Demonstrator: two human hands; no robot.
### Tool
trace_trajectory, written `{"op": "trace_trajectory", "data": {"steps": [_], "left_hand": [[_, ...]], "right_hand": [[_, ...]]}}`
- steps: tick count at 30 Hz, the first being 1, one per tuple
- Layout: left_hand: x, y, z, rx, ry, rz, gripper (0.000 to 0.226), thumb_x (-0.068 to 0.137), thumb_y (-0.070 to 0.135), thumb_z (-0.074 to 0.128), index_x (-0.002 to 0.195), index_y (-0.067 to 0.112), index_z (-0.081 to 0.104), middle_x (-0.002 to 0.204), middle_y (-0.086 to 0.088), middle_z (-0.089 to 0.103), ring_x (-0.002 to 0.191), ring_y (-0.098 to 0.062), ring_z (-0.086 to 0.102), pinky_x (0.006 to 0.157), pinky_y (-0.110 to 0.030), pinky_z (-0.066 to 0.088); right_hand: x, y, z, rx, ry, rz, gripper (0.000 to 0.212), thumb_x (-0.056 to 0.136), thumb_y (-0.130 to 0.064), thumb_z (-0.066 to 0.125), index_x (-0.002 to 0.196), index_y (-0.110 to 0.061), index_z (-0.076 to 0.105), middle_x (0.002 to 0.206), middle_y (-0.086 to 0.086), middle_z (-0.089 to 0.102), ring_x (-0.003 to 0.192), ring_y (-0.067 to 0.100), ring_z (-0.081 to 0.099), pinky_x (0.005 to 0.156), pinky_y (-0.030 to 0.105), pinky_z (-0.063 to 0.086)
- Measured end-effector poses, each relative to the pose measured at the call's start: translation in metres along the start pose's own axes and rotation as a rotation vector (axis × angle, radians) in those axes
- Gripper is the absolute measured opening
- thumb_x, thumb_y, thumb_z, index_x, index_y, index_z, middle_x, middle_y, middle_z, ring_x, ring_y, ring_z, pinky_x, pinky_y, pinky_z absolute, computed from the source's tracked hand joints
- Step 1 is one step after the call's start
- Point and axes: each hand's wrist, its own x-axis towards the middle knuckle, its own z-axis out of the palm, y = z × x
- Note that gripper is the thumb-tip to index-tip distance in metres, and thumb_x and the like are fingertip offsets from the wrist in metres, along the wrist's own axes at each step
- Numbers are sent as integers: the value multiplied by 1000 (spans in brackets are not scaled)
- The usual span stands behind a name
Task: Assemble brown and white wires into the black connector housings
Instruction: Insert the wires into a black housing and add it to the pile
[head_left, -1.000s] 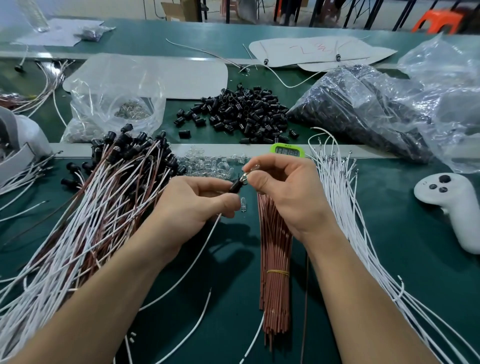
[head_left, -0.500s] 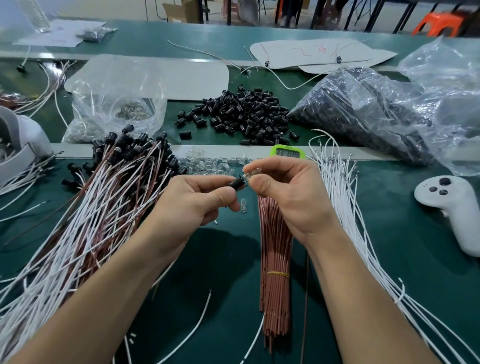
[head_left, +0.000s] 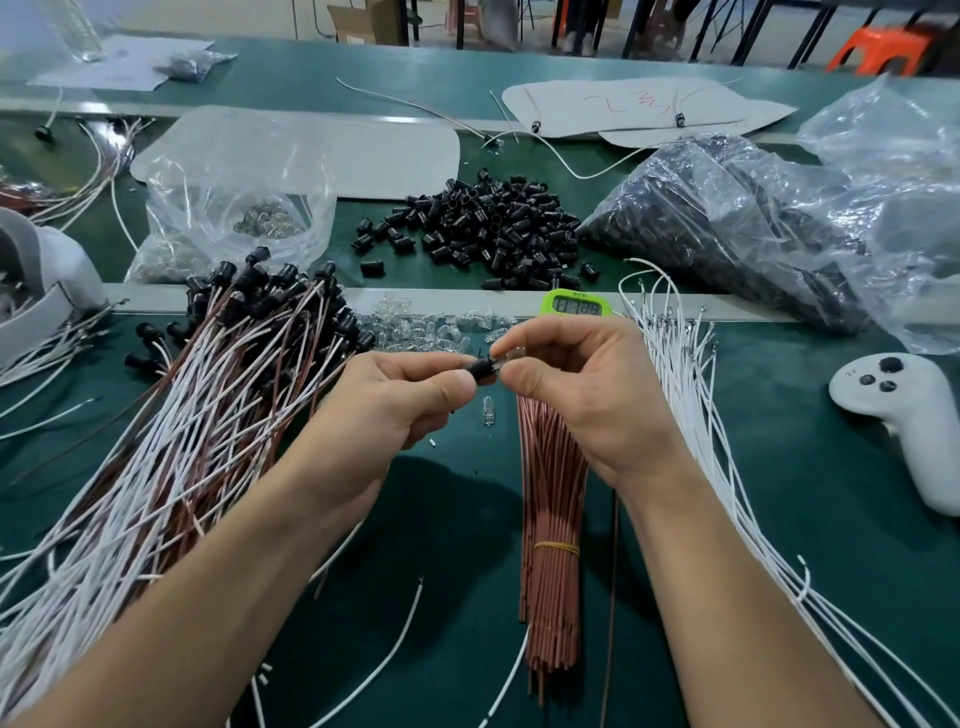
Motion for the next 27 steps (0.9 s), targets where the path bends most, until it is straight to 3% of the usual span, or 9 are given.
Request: {"op": "trace_trajectory", "data": {"steps": [3, 7, 9, 13, 17, 19, 22, 24, 27], "left_hand": [[0, 0, 1, 4, 11, 7, 20, 74, 16, 81, 94, 16, 82, 59, 2, 53, 49, -7, 40, 48, -13, 32], [0, 2, 0, 62, 72, 70, 15, 75, 18, 80, 89, 21, 82, 81, -12, 77, 63, -14, 66, 56, -19, 51], [0, 3, 0, 49, 66, 59, 8, 82, 10, 80, 87, 16, 81, 78, -14, 76, 55, -15, 62, 51, -18, 48], [-1, 3, -1, 81, 81, 49, 18, 89, 8, 72, 81, 22, 81, 60, -5, 65, 45, -8, 35, 44, -12, 31], [-1, 3, 3, 10, 102, 33, 16, 84, 9, 74, 72, 19, 80, 50, 8, 50, 43, -4, 37, 43, -9, 30], [-2, 4, 5, 0, 83, 18, 5, 72, 21, 76, 71, 21, 81, 50, 12, 46, 43, -2, 34, 42, -9, 28], [-3, 7, 3, 7, 52, 3, 14, 65, 31, 74, 72, 21, 81, 51, 12, 43, 43, -2, 30, 41, -11, 22], [-2, 8, 1, 44, 27, 4, 15, 70, 28, 75, 76, 15, 80, 52, 9, 45, 44, -3, 32, 41, -12, 24], [-1, 8, 0, 227, 24, 36, 9, 92, 8, 69, 88, 12, 76, 59, -2, 66, 49, -6, 51, 48, -12, 41]], "right_hand": [[1, 0, 1, -19, 40, -42, 23, 76, 2, 79, 81, -20, 81, 71, -6, 74, 65, 6, 64, 63, 17, 50], [0, 0, 1, -88, 68, -72, 25, 77, 5, 80, 83, -19, 80, 71, -9, 73, 65, 3, 64, 62, 15, 50], [0, 0, 2, -106, 62, -76, 25, 78, 7, 80, 84, -17, 79, 72, -9, 74, 66, 3, 65, 63, 15, 50], [-1, -1, 5, -113, 49, -77, 24, 78, 7, 81, 85, -16, 79, 72, -9, 74, 66, 4, 66, 63, 15, 50], [-2, -2, 5, -123, 53, -80, 25, 78, 7, 81, 85, -16, 79, 72, -9, 74, 67, 4, 66, 64, 16, 51], [-2, -2, 6, -127, 51, -83, 25, 78, 8, 81, 85, -17, 79, 72, -9, 74, 67, 4, 67, 64, 16, 51], [-2, -2, 6, -132, 43, -91, 25, 78, 8, 80, 85, -16, 79, 72, -10, 74, 66, 3, 67, 64, 16, 51], [-2, -3, 4, -138, 38, -94, 24, 78, 7, 80, 86, -15, 79, 73, -9, 75, 67, 5, 67, 64, 17, 52], [-2, -2, 1, -204, 33, -96, 25, 78, 8, 81, 87, -16, 80, 77, -6, 76, 70, 8, 70, 67, 19, 54]]}}
